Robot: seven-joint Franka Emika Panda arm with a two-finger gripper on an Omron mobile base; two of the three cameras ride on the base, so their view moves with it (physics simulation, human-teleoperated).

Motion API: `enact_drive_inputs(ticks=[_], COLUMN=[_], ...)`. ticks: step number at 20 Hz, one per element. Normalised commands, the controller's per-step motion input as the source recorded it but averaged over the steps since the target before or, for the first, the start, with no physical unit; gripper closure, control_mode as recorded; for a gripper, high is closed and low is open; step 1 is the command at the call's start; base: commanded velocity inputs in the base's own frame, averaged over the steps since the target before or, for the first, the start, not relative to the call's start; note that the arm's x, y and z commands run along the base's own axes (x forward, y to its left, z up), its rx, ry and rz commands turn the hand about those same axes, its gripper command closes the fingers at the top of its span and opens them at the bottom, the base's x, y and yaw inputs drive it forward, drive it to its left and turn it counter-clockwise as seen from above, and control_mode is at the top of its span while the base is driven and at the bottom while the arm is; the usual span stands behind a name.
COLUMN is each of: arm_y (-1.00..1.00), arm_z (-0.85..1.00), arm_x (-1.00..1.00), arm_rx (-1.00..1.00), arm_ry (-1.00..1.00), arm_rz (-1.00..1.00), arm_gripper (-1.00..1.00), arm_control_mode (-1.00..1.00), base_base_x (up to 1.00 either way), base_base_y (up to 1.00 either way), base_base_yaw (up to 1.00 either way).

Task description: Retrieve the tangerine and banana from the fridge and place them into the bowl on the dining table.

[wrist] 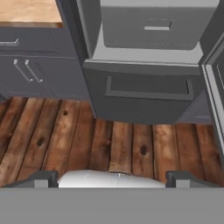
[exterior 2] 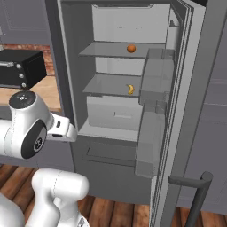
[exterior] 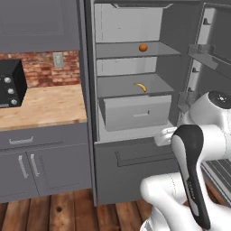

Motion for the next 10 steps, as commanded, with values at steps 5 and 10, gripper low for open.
enact_drive_inputs(ticks=[5,10], arm_y=[0.0,0.0], arm_z=[-0.1,-0.09], arm_x=[-0.04,0.0], arm_rx=[0.0,-0.01], arm_ry=[0.0,0.0], arm_rz=[-0.03,-0.06], arm_gripper=[-1.0,-1.0], arm_control_mode=[-1.0,-1.0], base_base_x=[0.0,0.0], base_base_y=[0.0,0.0], base_base_yaw=[0.0,0.0])
